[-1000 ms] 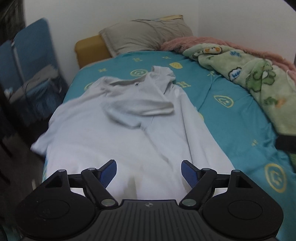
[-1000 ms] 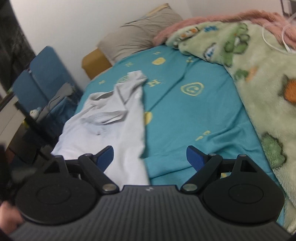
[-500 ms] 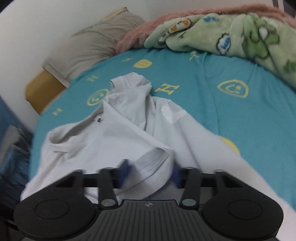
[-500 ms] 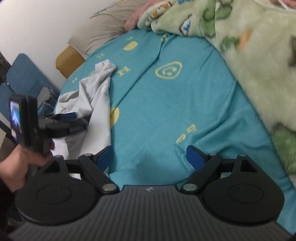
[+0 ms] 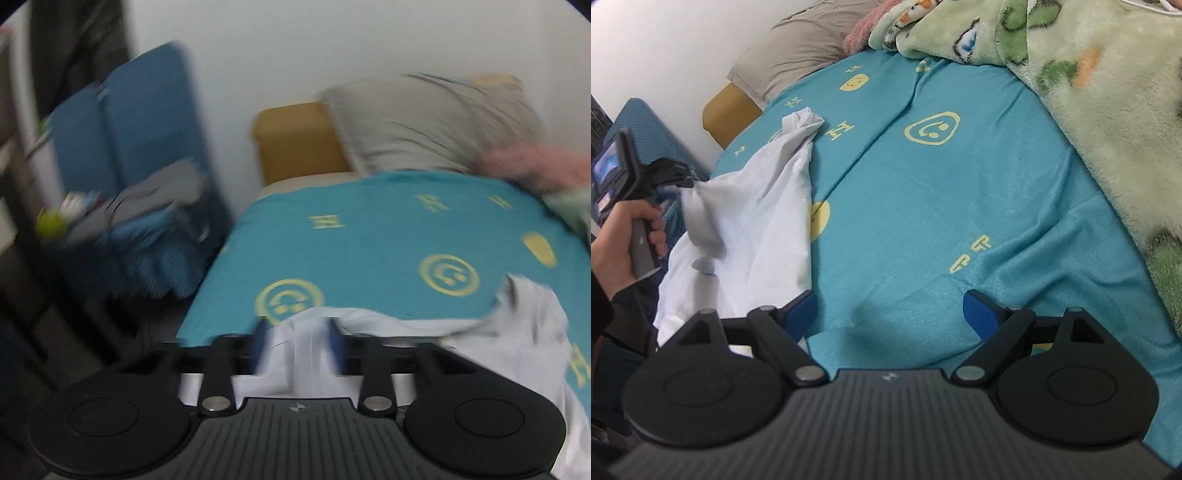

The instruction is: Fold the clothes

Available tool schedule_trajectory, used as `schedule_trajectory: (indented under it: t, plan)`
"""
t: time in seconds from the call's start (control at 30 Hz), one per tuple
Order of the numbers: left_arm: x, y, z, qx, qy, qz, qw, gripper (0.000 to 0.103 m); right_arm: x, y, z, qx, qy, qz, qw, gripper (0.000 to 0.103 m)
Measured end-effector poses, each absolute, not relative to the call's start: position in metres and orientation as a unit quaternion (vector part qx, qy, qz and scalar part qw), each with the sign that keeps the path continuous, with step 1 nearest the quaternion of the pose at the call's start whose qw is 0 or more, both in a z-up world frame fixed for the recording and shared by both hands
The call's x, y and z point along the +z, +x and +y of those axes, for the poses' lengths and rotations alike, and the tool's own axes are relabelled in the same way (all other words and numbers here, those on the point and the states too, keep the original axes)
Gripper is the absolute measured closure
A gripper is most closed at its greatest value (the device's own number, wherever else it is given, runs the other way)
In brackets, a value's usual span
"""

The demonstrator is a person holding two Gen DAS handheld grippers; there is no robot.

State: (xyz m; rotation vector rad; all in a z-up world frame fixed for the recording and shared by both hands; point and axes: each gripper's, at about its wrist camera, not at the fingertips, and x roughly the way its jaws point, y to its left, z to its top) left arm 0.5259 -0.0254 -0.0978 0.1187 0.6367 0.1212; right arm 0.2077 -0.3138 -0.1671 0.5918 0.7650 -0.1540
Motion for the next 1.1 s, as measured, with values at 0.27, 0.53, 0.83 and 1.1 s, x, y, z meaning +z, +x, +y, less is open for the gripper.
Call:
schedule_trajectory:
  t: [0.27,0.53,0.83,1.1]
  plan:
    - [-0.102,0.431,0.003,-0.004,-0.039,0.389,0.921,0.024,-0.162,0.208,-0.310,-0.062,0.280,0.365,0.886,0.016]
    - [-0.137,0.385,-0.018,-0.056,-0.159,0.446,0.879,0.029,-0.152,0.193,-0.309,-0.055,0.289,0.358,0.886,0.016]
    - [-0.131,0.419,-0.067,-0.085,-0.070,0.433,0.895,0.101,-0.153,0.194,-0.307,-0.052,0.286,0.361,0.886,0.016]
    - [-0.129,0.407,-0.069,-0.010,0.013,0.384,0.923,0.075,-0.161,0.203,-0.306,-0.046,0.284,0.369,0.884,0.016]
